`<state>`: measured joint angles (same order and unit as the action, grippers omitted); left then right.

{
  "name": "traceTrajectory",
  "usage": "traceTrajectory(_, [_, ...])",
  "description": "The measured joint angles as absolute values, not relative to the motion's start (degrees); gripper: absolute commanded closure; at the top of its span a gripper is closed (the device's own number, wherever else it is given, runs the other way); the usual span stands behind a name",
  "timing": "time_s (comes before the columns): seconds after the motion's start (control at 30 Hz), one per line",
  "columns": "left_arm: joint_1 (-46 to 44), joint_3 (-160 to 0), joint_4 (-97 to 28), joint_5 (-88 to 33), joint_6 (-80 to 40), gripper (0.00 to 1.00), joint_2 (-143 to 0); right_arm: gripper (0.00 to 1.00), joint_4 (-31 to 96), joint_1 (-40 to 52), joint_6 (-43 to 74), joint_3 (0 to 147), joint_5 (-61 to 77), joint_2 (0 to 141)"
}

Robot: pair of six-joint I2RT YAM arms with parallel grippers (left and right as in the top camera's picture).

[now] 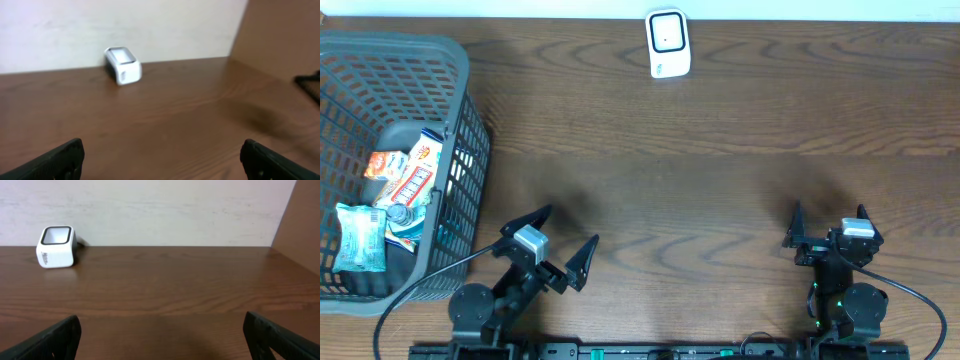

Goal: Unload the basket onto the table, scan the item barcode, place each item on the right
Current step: 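Raise the left gripper and move it over the grey basket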

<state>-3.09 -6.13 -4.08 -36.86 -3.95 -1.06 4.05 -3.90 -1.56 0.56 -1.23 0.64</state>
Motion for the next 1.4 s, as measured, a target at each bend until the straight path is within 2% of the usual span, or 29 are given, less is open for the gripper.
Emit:
traceTrajectory(0.43, [-3.1,-25.3,-4.5,-43.4,-10.4,0.01,-13.0,0.01,4.0,-3.9,-1.6,0.6,-1.2,0.7])
traceTrajectory(0.6, [-3.1,-36.1,-12.4,-44.9,-13.1,0.01,-22.5,0.01,4.1,-3.9,-1.6,0.6,-1.2,0.7])
traceTrajectory(0.73, [-3.1,-42.6,-17.6,-55.5,-11.9,0.01,-30.7,0.01,4.1,-3.9,-1.6,0.6,-1.2,0.7])
traceTrajectory(0.97, [-3.2,-43.3,-24.3,-71.1,-10.6,0.01,-39.6,0.01,4.1,-3.9,-1.6,0.6,-1.2,0.7])
traceTrajectory(1.07, [-3.2,-43.0,-17.9,-77.0,-11.6,0.01,-43.0,0.01,4.1,-3.9,-1.6,0.6,-1.2,0.7])
traceTrajectory(1.17, [-3.2,-42.7,-6.5,-81.2,-17.6,0.01,-45.3,0.01,4.1,-3.9,-1.6,0.5,-1.2,0.7])
traceTrajectory(1.27, [-3.2,-42.5,14.8,-84.4,-30.5,0.01,-47.6,0.01,4.1,-3.9,-1.6,0.5,-1.2,0.7])
traceTrajectory(1.4, [-3.1,-43.7,50.3,-87.2,-52.6,0.01,-51.4,0.01,4.0,-3.9,-1.7,0.4,-1.2,0.8])
